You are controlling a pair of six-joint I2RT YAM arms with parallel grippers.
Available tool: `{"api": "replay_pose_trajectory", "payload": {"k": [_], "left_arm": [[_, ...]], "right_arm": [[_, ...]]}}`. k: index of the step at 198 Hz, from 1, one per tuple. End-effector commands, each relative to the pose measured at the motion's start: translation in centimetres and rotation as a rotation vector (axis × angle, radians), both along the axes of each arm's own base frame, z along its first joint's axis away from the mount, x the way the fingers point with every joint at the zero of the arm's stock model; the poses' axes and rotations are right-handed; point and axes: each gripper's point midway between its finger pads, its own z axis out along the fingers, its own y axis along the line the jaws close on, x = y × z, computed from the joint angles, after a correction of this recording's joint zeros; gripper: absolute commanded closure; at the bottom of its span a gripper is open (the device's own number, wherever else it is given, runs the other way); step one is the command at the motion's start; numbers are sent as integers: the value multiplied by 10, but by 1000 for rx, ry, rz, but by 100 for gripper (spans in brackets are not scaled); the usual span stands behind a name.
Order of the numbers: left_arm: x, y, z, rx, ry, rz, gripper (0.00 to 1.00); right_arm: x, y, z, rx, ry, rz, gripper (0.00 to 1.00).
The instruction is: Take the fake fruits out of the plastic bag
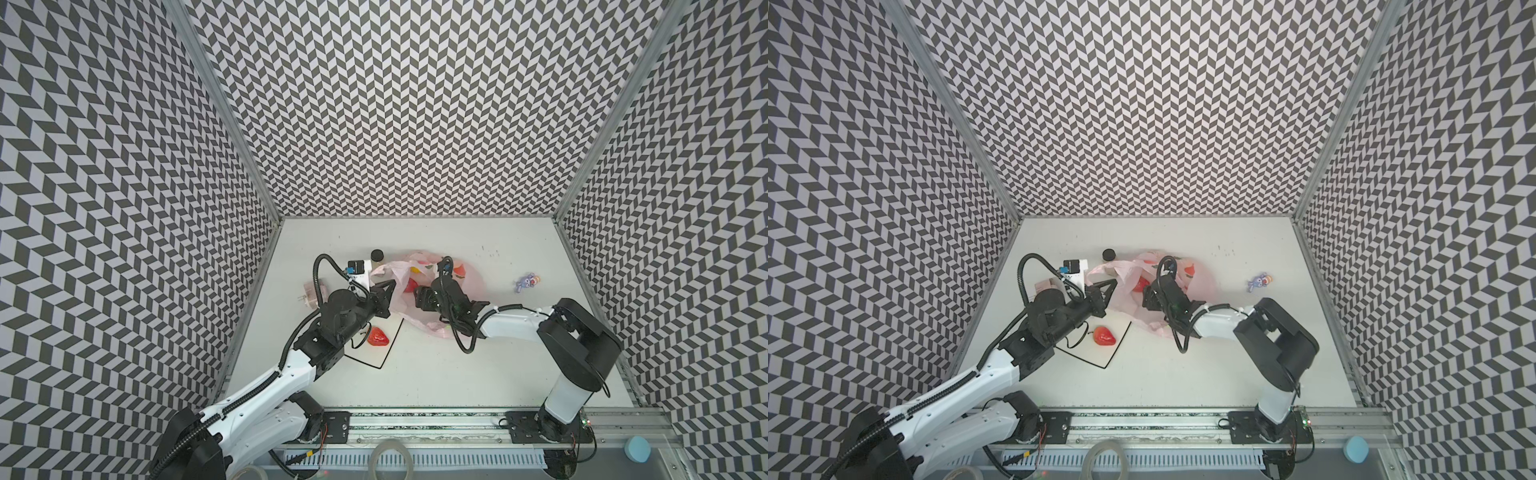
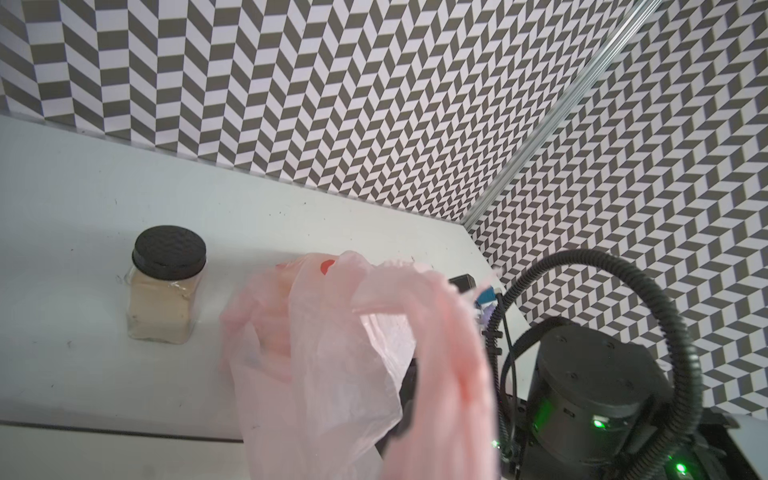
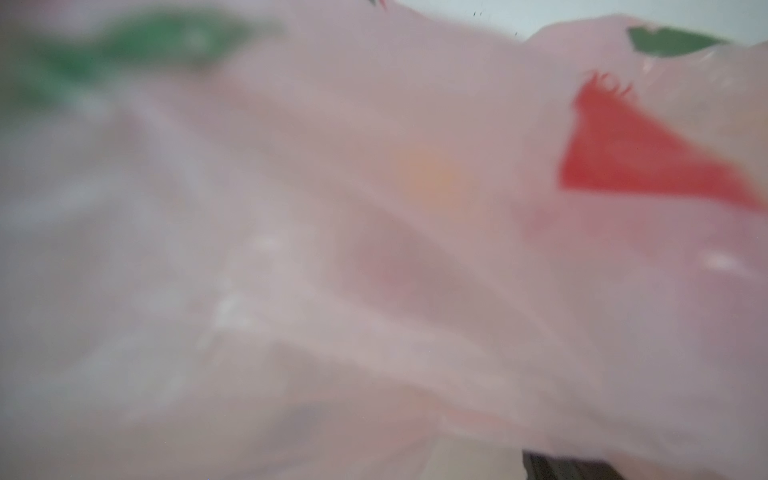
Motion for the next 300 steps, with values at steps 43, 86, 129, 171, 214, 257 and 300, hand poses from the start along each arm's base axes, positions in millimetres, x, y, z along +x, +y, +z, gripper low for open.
{"api": "replay_pose_trajectory", "payload": {"k": [43, 86, 129, 171, 214, 257, 300], "left_arm": [[-46, -97, 87, -94, -298, -398, 100], [-74, -142, 102, -149, -368, -625, 100], [-51, -116, 52, -47, -212, -465, 100], [-46, -69, -16, 128, -30, -269, 100], [-44, -44, -38, 236, 3, -159, 100], [-44, -53, -31, 201, -5, -194, 100], [-44, -57, -12, 138, -41, -201, 100]], "right_arm": [[-9, -64, 7, -29, -23, -159, 26], [-38, -131, 7, -29, -9, -288, 24], [-62, -139, 17, 0, -37, -219, 23], [-67, -95, 23, 11, -8, 19, 27], [-50, -63, 36, -8, -36, 60, 28], [-28, -48, 14, 32, 28, -14, 24], [-15, -34, -17, 16, 105, -34, 24]]}}
